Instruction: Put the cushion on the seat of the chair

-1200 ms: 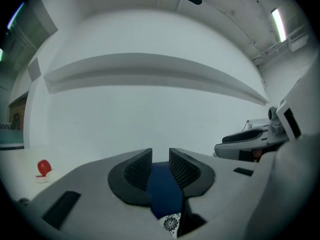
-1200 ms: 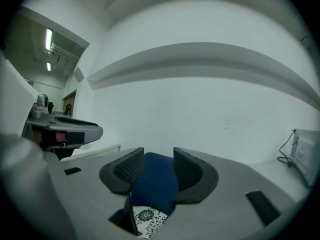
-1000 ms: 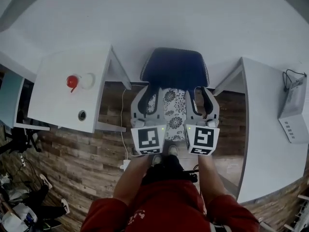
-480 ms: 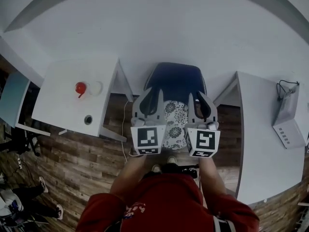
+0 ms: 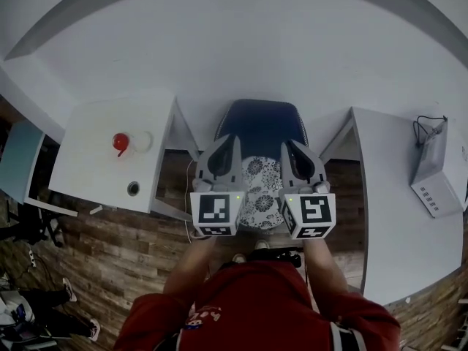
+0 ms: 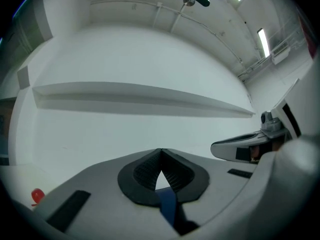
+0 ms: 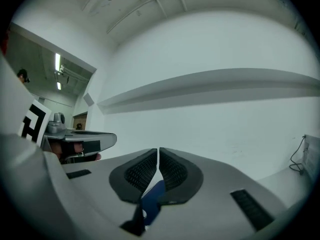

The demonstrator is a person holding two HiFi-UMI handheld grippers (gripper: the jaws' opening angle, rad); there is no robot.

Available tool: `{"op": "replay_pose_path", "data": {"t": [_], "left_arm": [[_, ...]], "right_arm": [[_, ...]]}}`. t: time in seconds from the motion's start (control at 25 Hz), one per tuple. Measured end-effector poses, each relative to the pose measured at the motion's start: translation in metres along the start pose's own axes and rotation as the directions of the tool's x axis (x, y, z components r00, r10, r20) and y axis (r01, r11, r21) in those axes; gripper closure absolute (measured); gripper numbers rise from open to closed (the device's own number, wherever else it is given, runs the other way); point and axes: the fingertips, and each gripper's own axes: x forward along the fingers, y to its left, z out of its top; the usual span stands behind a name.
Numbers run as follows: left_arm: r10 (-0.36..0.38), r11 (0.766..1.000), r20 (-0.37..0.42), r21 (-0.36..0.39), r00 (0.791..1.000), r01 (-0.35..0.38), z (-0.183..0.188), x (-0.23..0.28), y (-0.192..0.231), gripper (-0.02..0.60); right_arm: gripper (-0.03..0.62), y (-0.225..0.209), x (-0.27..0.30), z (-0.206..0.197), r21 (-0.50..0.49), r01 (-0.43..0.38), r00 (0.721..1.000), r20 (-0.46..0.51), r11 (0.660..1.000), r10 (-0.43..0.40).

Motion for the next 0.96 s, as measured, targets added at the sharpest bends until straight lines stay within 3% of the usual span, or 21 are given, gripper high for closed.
{"op": "replay_pose_path", "data": {"t": [0.96], "left_arm": [[0.014, 1.000, 0.003, 0.013, 1.000, -0.014, 0.010, -0.003, -0.007, 0.554]], "right_arm": [[0.559, -0.024, -0.007, 0.006, -0.007, 0.046, 0.999, -0.009, 0.999, -0.046]]}}
